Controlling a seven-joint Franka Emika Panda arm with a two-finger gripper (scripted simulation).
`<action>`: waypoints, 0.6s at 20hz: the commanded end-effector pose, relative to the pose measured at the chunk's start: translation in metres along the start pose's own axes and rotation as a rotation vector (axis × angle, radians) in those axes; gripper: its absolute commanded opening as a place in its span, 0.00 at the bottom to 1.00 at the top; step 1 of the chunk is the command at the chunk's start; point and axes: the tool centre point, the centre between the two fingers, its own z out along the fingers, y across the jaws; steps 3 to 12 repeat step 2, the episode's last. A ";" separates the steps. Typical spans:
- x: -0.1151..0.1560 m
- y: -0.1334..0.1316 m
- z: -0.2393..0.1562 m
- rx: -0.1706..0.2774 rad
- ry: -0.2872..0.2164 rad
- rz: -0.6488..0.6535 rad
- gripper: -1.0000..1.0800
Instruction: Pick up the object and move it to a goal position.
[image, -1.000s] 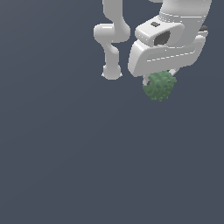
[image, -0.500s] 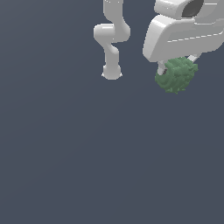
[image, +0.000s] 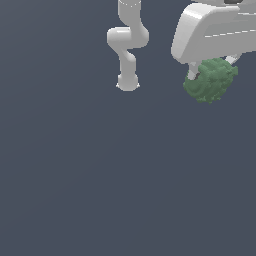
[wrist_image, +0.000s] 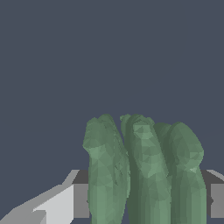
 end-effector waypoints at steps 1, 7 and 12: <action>0.001 0.000 -0.002 0.000 0.000 0.000 0.00; 0.001 0.000 -0.002 0.000 0.000 0.000 0.00; 0.001 0.000 -0.002 0.000 0.000 0.000 0.00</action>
